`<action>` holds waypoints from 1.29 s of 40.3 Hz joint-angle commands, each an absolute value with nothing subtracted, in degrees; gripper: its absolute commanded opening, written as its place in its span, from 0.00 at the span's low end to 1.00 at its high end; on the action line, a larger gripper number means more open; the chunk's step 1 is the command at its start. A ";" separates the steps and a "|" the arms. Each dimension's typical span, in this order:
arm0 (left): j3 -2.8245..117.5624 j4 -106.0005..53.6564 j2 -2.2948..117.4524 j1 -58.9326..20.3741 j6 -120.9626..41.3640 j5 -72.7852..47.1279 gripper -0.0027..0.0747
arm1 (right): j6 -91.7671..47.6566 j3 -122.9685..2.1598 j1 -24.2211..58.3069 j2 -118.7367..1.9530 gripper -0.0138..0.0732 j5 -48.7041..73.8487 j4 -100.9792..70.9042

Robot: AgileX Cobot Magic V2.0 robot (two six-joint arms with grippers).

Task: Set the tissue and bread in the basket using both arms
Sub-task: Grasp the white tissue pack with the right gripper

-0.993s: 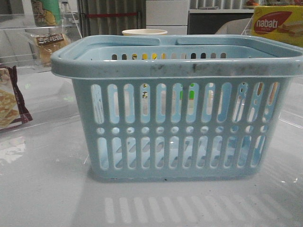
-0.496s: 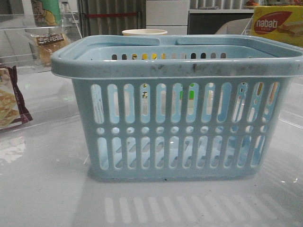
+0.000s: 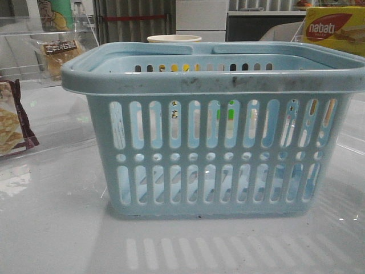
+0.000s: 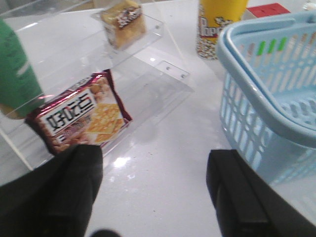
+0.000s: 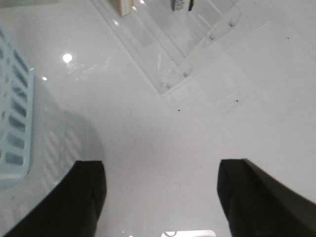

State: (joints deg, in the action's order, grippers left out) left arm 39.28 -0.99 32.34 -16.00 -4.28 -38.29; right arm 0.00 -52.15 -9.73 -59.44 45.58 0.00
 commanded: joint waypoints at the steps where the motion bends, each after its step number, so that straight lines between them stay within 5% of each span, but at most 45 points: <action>1: 40.91 0.00 33.99 -20.23 -4.64 -33.02 0.69 | -0.33 -58.43 -11.85 -64.07 0.83 40.92 -0.59; 28: 40.79 0.00 35.54 -24.22 -4.64 -33.14 0.69 | -1.25 -89.48 -11.80 -101.66 0.80 39.00 -2.88; 44: 40.79 0.00 35.54 -24.22 -4.64 -33.14 0.69 | -1.54 -91.94 -11.80 -106.01 0.47 34.04 -1.52; 52: 40.79 0.00 35.54 -24.22 -4.64 -33.14 0.69 | -1.54 -93.90 -11.45 -103.62 0.40 37.36 -1.57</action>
State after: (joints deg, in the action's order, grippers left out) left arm 39.28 0.00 35.22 -23.83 -4.70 -38.10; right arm -0.84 -90.75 -11.48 -109.02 38.67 -2.23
